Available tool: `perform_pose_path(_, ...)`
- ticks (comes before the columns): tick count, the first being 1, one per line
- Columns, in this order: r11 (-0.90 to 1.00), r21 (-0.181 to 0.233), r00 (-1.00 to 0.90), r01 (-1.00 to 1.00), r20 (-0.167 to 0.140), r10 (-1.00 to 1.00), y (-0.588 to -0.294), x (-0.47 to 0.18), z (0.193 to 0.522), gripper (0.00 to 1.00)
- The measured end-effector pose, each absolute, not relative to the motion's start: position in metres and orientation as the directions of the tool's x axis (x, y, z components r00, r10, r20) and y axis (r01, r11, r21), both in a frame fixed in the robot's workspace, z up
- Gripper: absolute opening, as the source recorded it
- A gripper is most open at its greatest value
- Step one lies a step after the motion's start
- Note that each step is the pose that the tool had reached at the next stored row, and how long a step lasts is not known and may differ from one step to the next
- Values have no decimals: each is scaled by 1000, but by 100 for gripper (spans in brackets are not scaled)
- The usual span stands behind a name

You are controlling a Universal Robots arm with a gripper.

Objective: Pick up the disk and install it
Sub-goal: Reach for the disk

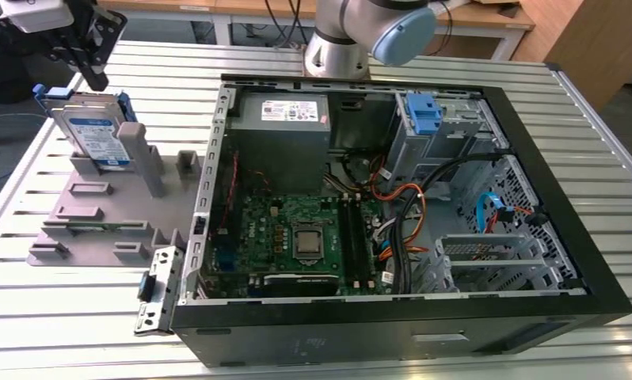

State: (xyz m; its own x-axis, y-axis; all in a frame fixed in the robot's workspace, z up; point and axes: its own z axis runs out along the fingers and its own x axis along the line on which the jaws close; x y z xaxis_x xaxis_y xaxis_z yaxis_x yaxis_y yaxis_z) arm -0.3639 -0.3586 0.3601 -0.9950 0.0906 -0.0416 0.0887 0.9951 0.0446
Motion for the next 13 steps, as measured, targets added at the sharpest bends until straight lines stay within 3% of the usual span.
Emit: perform_pose_path(13, 994, 56, -995, 90, -32, 92, -358, -369, 357, 11)
